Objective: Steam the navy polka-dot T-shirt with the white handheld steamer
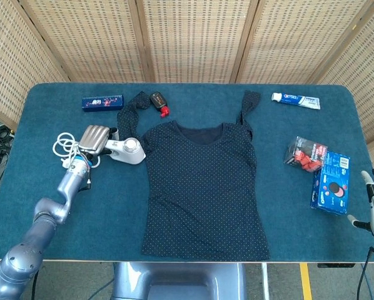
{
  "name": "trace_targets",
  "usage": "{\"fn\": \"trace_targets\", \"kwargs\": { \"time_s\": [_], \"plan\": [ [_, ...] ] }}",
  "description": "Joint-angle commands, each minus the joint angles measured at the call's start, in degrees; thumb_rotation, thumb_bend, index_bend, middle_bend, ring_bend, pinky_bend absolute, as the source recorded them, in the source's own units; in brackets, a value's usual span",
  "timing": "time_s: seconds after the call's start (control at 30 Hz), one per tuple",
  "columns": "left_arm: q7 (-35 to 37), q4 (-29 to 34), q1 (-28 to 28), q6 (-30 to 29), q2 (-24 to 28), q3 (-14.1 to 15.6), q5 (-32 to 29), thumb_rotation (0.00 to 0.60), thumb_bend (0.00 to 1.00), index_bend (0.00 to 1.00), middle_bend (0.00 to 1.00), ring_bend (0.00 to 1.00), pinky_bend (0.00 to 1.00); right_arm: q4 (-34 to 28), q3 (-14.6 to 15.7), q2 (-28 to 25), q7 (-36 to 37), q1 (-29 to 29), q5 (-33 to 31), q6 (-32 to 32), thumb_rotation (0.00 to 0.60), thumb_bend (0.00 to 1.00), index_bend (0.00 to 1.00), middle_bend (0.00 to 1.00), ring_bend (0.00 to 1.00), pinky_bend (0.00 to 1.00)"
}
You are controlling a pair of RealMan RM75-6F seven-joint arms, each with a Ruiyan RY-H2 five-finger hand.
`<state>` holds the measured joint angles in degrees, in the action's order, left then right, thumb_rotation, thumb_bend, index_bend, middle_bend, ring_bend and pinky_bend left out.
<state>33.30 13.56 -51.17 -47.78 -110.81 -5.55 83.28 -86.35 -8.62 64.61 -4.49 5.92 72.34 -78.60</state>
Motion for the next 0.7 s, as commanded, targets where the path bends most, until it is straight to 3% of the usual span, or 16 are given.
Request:
{"fn": "trace_targets", "kwargs": {
  "time_s": [0.03, 0.17, 0.4, 0.7],
  "plan": [
    [1.5, 0.3, 0.9, -3.2, 0.1, 0.2, 0.5, 0.6, 0.8, 1.0, 0.93, 0.84, 0.99, -0.1, 0.0, 0.0, 0.0, 0.0, 0.1, -0.1, 0.6, 0.0, 0.05, 0.0, 0.0, 0.0],
    [2.6, 0.6, 1.7, -8.0, 0.5, 0.4, 1.1, 0.6, 0.86, 1.0, 0.95, 0.86, 1.0, -0.3, 0.1, -0.1, 0.0, -0.1, 0.3, -0.3, 0.6, 0.0, 0.05, 0.0, 0.0, 0.0],
    [5.0, 2.7, 2.0, -14.8, 1.2, 1.5, 3.1, 0.6, 0.86, 1.0, 0.95, 0.87, 1.0, -0.7, 0.2, -0.2, 0.2, -0.1, 0.7, -0.5, 0.6, 0.0, 0.05, 0.0, 0.0, 0.0],
    [7.9, 10.5, -2.8, -21.8, 1.1, 3.5, 8.0, 0.6, 0.88, 1.0, 0.95, 0.87, 1.0, -0.9, 0.1, -0.5, 0.6, -0.1, 0.8, -0.5, 0.6, 0.0, 0.05, 0.0, 0.0, 0.0]
  ]
}}
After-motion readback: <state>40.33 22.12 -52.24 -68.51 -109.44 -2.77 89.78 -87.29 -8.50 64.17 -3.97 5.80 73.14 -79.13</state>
